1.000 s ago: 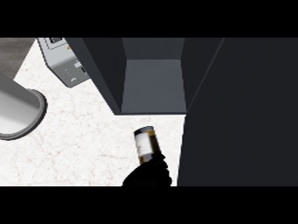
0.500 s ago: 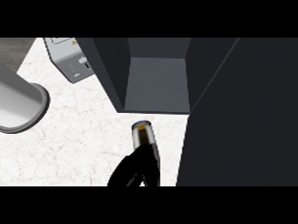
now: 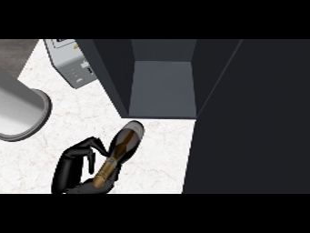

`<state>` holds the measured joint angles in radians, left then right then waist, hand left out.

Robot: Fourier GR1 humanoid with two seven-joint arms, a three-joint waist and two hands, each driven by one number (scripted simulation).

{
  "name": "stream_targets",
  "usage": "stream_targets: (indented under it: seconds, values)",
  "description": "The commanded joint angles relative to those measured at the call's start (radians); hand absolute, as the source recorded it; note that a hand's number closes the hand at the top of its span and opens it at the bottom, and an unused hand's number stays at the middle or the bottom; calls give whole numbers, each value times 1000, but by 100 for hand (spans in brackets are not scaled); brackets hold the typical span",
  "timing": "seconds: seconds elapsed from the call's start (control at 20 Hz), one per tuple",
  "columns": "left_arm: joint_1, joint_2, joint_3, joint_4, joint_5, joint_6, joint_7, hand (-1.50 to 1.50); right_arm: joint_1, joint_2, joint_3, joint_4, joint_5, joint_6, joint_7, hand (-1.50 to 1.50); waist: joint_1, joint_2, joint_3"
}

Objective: Pick up the wine, place it into the cabinet and close the cabinet

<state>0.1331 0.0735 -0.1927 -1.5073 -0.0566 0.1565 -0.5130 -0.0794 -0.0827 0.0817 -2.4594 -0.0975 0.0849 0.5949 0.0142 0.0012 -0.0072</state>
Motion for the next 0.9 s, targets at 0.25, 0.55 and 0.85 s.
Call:
stream_targets:
  seconds: [0.25, 0.55, 0.85]
  values:
    - [-26, 106, 188, -38, 349, -296, 3, 150, 62, 14, 21, -101, -54, 8, 38, -150, -17, -3, 7]
    - [-51, 53, 107, -189, 337, -229, 205, 150, -9, -16, -94, -3, -143, 37, 13, -150, -13, -2, 8]
    - [-63, 36, 31, -386, 262, -133, 374, 150, 12, -2, -47, -94, -115, 17, 71, -150, -14, -4, 8]
